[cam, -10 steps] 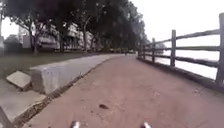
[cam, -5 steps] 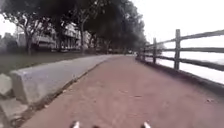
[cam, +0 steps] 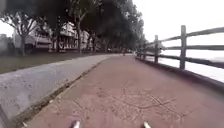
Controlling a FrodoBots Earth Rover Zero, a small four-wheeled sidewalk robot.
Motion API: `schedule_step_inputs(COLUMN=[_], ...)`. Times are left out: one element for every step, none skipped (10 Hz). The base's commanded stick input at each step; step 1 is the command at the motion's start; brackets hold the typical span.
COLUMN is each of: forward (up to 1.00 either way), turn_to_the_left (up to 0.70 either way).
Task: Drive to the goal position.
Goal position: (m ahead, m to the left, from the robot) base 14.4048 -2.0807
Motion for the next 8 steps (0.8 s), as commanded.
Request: schedule_step_inputs(forward=[0.70,0.70,0.70,0.70,0.70,0.70,0.70,0.70], turn_to_the_left=[0.00,0.00,0.00,0.00,0.00,0.00,0.00,0.00])
